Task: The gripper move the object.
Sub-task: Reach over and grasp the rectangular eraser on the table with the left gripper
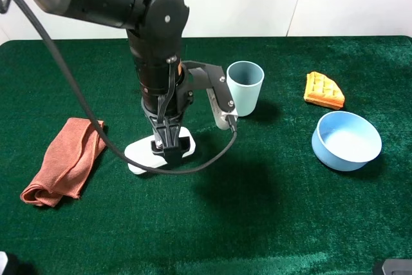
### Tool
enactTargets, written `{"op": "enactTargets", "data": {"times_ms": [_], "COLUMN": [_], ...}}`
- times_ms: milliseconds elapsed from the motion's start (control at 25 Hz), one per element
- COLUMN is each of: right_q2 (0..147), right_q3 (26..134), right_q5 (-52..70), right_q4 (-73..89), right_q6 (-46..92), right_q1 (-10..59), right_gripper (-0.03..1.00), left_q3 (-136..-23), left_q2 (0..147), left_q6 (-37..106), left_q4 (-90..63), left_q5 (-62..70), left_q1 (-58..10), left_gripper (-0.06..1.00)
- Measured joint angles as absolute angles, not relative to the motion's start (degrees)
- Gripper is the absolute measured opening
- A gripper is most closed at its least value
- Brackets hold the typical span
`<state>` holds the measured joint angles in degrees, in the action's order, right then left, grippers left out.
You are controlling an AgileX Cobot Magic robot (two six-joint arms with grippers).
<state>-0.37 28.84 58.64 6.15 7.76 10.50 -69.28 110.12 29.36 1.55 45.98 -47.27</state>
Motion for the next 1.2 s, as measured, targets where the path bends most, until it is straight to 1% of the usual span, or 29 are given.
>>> {"op": "enactTargets", "data": {"times_ms": [480,1200], "right_q2": [-0.4,-0.4], "right_q3": [28.8,28.8], "right_q5": [58.6,58.6], "right_q4": [6.1,6.1], "right_q6": [7.8,7.8], "right_q1": [10.5,10.5], "right_gripper": [0.66,0.66], "left_q3": [-61.0,-60.3], "left_q2": [110.4,115.1], "left_q6": [26.8,24.0], "left_q4": [2.5,3.1], "left_q5": [37.6,35.1], "left_q1": [-47.3,-47.3], "left_gripper": [0.99,0.99]}}
